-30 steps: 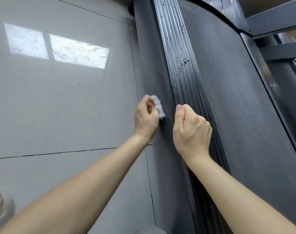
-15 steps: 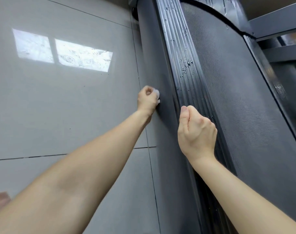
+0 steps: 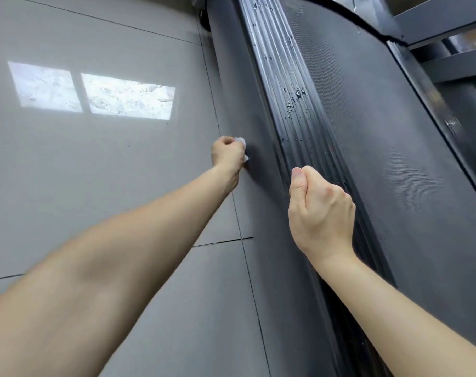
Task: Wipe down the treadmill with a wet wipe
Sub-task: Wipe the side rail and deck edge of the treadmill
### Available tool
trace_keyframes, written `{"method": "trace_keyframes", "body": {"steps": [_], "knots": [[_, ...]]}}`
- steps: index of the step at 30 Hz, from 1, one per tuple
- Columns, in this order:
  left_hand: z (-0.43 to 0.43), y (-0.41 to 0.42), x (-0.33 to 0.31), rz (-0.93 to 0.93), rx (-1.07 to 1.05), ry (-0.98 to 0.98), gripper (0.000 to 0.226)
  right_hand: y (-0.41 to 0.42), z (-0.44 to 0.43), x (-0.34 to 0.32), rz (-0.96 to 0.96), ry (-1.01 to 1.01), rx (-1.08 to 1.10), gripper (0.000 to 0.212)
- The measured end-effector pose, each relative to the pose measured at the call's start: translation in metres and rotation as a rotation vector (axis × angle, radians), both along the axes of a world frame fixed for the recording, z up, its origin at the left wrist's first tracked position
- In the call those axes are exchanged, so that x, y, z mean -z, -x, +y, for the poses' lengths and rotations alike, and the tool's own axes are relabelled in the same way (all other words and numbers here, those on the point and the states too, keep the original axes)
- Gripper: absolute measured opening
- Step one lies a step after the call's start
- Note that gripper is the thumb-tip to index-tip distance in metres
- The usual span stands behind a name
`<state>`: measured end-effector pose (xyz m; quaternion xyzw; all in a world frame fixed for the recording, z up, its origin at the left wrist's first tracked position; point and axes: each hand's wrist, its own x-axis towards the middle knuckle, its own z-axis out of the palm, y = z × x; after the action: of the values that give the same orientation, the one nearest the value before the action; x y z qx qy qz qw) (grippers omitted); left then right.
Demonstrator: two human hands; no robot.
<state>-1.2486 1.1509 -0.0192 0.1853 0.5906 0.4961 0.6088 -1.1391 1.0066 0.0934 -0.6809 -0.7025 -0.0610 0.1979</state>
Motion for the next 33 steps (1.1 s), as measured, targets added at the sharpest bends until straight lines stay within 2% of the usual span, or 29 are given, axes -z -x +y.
{"method": "trace_keyframes", "body": {"steps": [3,9,11,13,18,20,22,25,28,30,33], "knots": [[0.004,0.004,0.003,-0.019,0.033,0.034,0.019,-0.002,-0.001,0.002,-0.017,-0.026,0.008,0.039],[-0.105,-0.035,0.035,-0.299,0.163,0.268,0.037,-0.003,0.000,0.004,-0.065,-0.051,-0.017,0.038],[-0.123,-0.037,0.035,-0.278,0.200,0.284,0.037,-0.004,0.000,0.005,-0.096,-0.072,-0.028,0.038],[-0.122,-0.031,0.022,-0.209,0.231,0.209,0.033,-0.004,0.002,0.007,-0.116,-0.091,-0.027,0.037],[-0.095,-0.006,-0.051,0.041,0.202,-0.148,0.013,-0.003,0.001,0.004,-0.029,-0.151,-0.054,0.032],[-0.085,0.002,-0.076,0.217,0.158,-0.232,0.015,-0.001,-0.002,0.001,0.012,-0.150,-0.074,0.031],[-0.077,0.006,-0.099,0.442,0.152,-0.365,0.016,0.002,-0.011,-0.004,-0.027,-0.160,-0.090,0.032],[-0.070,0.003,-0.117,0.767,0.398,-0.656,0.020,0.023,-0.043,-0.005,-0.104,-0.158,-0.177,0.025],[-0.063,0.002,-0.119,1.076,0.611,-0.889,0.014,0.030,-0.086,-0.004,-0.082,-0.112,-0.181,0.025],[-0.058,0.005,-0.121,1.171,0.689,-0.967,0.013,0.018,-0.107,-0.002,-0.076,-0.089,-0.103,0.029],[-0.057,0.001,-0.130,1.205,0.804,-1.063,0.020,-0.007,-0.133,-0.007,-0.012,-0.086,0.152,0.031]]}}
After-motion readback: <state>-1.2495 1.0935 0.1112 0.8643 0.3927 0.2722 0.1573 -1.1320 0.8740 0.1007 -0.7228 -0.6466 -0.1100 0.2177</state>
